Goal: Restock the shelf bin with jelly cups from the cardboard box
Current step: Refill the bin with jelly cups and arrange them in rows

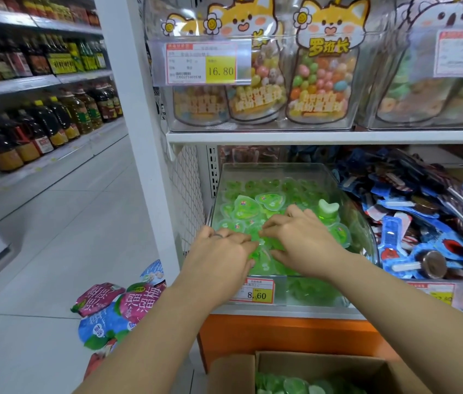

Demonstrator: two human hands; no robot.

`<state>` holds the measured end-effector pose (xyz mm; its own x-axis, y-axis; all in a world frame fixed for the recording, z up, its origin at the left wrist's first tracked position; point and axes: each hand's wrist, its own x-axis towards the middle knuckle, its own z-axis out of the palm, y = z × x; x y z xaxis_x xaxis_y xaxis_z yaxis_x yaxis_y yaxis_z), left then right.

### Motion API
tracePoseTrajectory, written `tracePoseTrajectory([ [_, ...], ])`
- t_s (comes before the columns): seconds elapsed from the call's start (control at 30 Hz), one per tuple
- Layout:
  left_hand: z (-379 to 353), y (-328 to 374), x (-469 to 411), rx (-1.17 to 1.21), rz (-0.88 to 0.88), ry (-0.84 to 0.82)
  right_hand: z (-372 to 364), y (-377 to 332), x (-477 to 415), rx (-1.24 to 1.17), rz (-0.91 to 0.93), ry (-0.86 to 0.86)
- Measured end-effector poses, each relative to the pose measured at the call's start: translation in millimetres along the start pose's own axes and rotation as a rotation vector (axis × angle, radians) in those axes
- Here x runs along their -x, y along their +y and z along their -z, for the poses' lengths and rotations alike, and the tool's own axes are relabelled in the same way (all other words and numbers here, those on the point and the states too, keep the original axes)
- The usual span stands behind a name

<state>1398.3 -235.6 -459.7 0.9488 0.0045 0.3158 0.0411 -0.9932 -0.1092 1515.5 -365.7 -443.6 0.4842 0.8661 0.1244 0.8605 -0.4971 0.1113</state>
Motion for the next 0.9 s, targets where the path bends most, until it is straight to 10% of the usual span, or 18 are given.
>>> tracePoseTrajectory([
  [0.7,-16.7,-1.0,0.3,-0.095,-0.058,0.165,-7.8,10.4,0.4,-0.022,0.089,0.063],
  [0.9,-16.1,-1.1,-0.6,-0.056,-0.056,0.186,7.6,23.8,-16.5,-0.369,-0.22,0.352],
])
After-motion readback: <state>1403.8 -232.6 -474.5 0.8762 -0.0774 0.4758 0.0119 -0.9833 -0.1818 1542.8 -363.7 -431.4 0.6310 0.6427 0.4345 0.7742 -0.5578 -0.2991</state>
